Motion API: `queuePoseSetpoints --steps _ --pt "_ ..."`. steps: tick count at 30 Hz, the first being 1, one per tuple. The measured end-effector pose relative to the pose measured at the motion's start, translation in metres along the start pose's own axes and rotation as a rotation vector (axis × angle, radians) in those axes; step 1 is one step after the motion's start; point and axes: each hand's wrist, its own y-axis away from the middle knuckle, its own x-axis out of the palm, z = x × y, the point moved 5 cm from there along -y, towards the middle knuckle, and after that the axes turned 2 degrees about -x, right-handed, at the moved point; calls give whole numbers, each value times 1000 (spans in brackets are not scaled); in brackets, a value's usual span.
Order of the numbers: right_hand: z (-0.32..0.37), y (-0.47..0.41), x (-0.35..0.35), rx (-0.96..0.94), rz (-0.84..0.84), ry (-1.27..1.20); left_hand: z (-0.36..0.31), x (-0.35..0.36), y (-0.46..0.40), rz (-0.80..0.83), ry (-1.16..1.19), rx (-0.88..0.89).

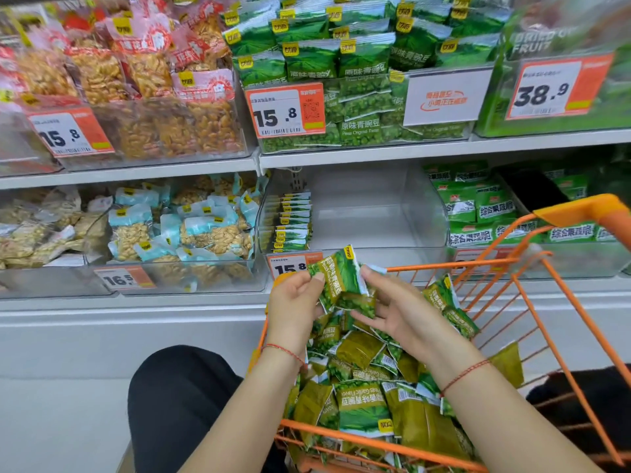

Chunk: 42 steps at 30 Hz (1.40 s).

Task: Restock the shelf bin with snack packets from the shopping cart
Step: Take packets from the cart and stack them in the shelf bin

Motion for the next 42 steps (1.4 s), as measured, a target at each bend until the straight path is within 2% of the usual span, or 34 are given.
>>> queuePoseSetpoints --steps 3,6,11,14,17,24,27,30,31,33,35,37,42 --pt "-4 -1 2 -38 -13 -35 -1 13 4 -88 -35 63" --pt "-3 -4 -1 -123 -70 60 1 24 10 -109 -108 114" --pt "3 0 -6 -250 -164 176 6 28 15 -131 3 75" --pt "9 2 -8 -350 -222 134 4 32 15 -60 114 -22" --pt "12 3 -12 -377 -285 58 0 35 17 30 57 -50" --pt "13 4 -8 -359 -194 72 1 37 19 154 90 -139" --pt "18 5 -13 -380 -250 57 -4 30 13 207 -84 -70" --pt "23 3 -27 -339 -351 -33 -10 12 -2 160 -471 153" --pt "23 3 -31 -314 -391 -55 -9 12 -2 223 -638 199" --pt "23 3 -38 -270 -458 -67 5 25 9 470 -1021 260" --pt "21 2 -41 -234 -478 -54 26 40 23 692 -1304 299" --pt "20 2 -40 -204 -457 -66 38 47 29 729 -1427 335" --pt "21 3 -40 -165 -439 -197 40 43 22 751 -1384 331"
